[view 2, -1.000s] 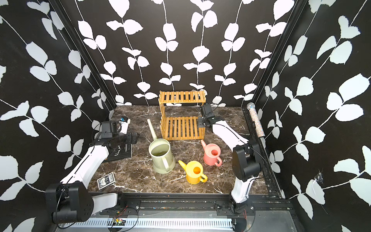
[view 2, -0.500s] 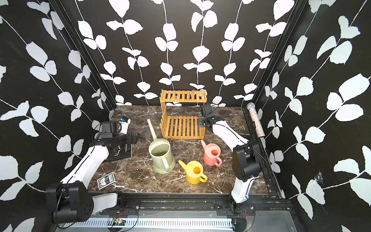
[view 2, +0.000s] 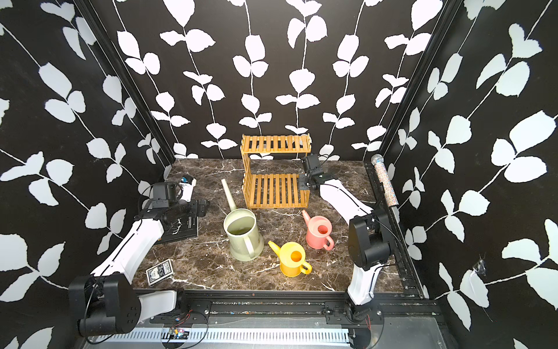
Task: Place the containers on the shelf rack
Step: 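Adjust the shelf at the center of the board, then pick up a container from the center of the board.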
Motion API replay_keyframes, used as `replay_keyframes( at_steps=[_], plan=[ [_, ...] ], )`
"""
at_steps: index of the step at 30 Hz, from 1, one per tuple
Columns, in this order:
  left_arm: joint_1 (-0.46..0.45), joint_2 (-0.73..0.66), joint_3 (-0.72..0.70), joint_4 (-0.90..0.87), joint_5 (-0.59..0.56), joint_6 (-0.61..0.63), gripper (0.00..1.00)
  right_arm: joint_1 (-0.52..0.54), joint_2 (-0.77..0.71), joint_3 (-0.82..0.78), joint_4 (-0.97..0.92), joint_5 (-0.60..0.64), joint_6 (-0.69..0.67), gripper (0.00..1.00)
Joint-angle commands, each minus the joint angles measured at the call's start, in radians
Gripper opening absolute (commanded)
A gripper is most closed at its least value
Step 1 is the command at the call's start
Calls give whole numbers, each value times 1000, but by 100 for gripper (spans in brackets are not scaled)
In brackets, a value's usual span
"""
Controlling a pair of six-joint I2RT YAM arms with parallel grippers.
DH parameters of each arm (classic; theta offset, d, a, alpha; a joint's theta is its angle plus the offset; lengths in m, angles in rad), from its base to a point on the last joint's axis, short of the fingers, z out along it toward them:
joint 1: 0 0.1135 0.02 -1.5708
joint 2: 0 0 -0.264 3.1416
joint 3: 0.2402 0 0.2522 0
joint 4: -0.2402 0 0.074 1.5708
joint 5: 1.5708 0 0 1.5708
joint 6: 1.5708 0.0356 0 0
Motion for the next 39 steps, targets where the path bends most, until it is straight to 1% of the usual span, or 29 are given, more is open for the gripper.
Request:
replay_keyframes(
  at_steps=[1, 4, 6, 8, 13, 17, 19, 23, 24, 29, 32, 33, 39],
  plan=[
    [7, -14, -4, -7, 14, 5, 99, 3, 3, 31, 5, 3, 1, 17],
    [7, -12, -4, 0, 7, 6, 99, 4, -17, 36, -2, 5, 8, 32],
    [6, -9, -10, 7, 12, 6, 99, 4, -36, 36, -10, 11, 13, 40],
    [7, -13, -1, -9, 13, 7, 99, 4, -67, 36, -22, 19, 17, 43],
    [7, -14, -9, 3, 10, 10, 99, 5, -144, 23, -48, 21, 16, 48],
    [7, -19, 2, -14, 12, 9, 99, 12, -207, -15, -66, -2, 38, 51],
    [7, -20, -6, -1, 10, 10, 98, 26, -256, -38, -72, -7, 35, 54],
    [6, -28, 4, -17, 15, 9, 98, 65, -318, -64, -120, -17, 31, 68],
    [7, -30, 6, -21, 14, 12, 98, 75, -334, -70, -132, -30, 29, 74],
    [7, -47, 7, -30, 21, 27, 99, 118, -415, -114, -177, -75, 51, 89],
    [7, -67, 22, -59, 51, 55, 99, 150, -457, -129, -207, -83, 73, 97],
    [7, -73, 21, -61, 55, 57, 99, 160, -470, -131, -218, -91, 76, 98],
    [7, -116, 35, -103, 73, 89, 99, 240, -513, -107, -317, -107, 106, 99]
  ],
)
